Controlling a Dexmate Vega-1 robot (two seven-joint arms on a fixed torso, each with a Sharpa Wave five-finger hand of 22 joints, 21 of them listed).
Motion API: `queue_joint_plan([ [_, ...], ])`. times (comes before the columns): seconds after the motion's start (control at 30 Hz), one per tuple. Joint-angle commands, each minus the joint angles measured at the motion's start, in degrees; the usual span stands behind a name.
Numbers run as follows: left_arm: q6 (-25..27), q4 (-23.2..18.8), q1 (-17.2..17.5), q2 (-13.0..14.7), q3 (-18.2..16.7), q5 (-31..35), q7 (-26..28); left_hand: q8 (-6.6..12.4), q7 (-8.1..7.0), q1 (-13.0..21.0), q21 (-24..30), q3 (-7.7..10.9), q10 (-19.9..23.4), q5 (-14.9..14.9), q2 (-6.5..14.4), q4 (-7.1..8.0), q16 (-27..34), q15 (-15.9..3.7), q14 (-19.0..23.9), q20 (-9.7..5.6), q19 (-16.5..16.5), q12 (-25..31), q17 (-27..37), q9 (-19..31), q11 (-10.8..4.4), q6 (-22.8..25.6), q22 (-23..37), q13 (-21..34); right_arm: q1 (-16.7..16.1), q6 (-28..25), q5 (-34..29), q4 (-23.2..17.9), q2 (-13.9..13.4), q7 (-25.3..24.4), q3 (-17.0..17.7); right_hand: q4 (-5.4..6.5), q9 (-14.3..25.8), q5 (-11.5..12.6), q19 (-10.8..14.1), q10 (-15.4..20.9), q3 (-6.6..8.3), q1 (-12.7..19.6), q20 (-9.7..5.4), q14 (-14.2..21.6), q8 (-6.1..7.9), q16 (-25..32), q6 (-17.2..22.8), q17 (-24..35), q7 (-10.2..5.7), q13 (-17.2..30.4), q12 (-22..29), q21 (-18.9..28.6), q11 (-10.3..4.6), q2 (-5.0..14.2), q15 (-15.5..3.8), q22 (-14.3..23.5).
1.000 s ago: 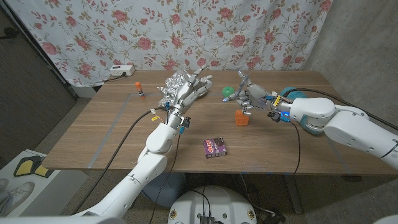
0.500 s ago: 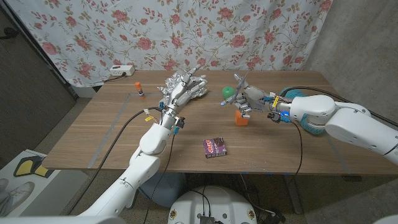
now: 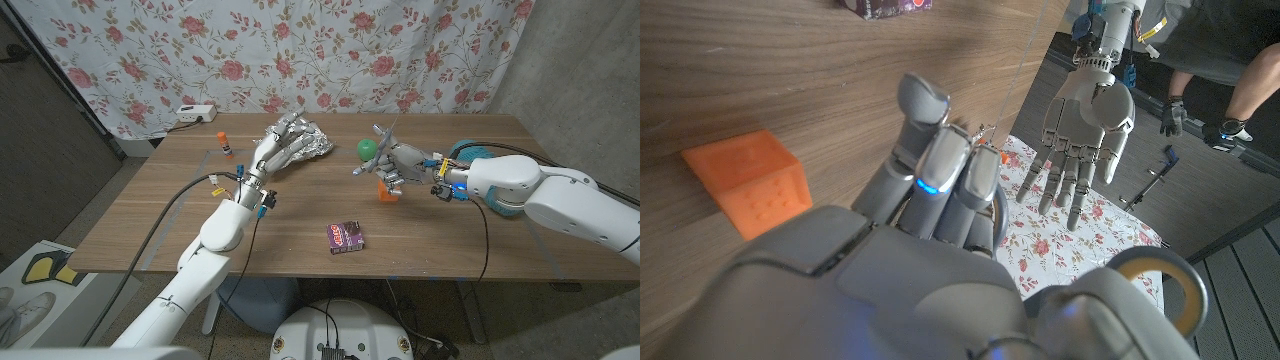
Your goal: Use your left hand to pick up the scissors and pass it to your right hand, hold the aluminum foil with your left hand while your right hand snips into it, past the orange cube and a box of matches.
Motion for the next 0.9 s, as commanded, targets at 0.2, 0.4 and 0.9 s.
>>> queue_joint_plan([
  [0.2, 8.5, -6.0, 5.4, 2.6, -6.1, 6.9, 0.1, -1.06, 1.55, -1.2, 0.0, 1.46, -5.6, 0.1, 0.0, -1.71, -0.5, 1.85, -4.2, 1.05, -1.9, -6.4, -2.3, 0.2, 3.38, -8.3, 0.3, -3.1, 1.2, -0.8, -1.0, -0.5, 0.3, 1.6, -1.5, -0.20, 0.4, 0.2, 0.6, -0.1, 0.34, 0.9, 0.07, 0.4, -0.67, 0.2, 2.9, 0.2, 6.71, 0.2, 0.1, -0.7, -0.14, 0.07, -0.02, -0.7],
  [0.4, 10.5, -7.4, 6.4, 2.7, -7.5, 10.0, 0.5, -0.41, 0.73, -1.5, -0.2, 1.83, -8.9, 0.1, -0.1, -2.02, -0.7, 2.71, -6.4, 1.22, -2.7, -9.0, -3.2, 0.2, 4.74, -9.0, 0.3, -4.0, 0.9, -1.2, -0.7, -0.8, 0.0, 1.1, -1.1, -0.26, 0.7, 0.0, 0.8, -0.2, 0.40, 1.4, 0.07, 0.5, -1.14, 0.1, 3.3, 0.2, 6.71, 0.2, 0.1, -1.2, -0.14, 0.28, -0.01, -1.2],
  [0.9, 18.0, -11.1, 8.3, 2.8, -8.8, 19.1, 0.6, -0.43, 0.05, -2.8, -0.3, 2.27, -18.4, -0.1, -0.5, -2.16, -1.0, 5.19, -10.3, 1.28, -4.4, -14.5, -5.0, 0.1, 6.05, -12.4, 0.3, -5.8, 1.2, -2.0, -0.9, -1.4, -0.6, 2.2, -1.5, -0.53, 1.0, -0.2, 0.9, 0.0, 0.56, 3.2, 0.08, 0.6, -1.80, 0.1, 4.1, 0.2, 6.71, 0.2, 0.1, -1.1, -0.20, 0.77, -0.01, -0.2],
])
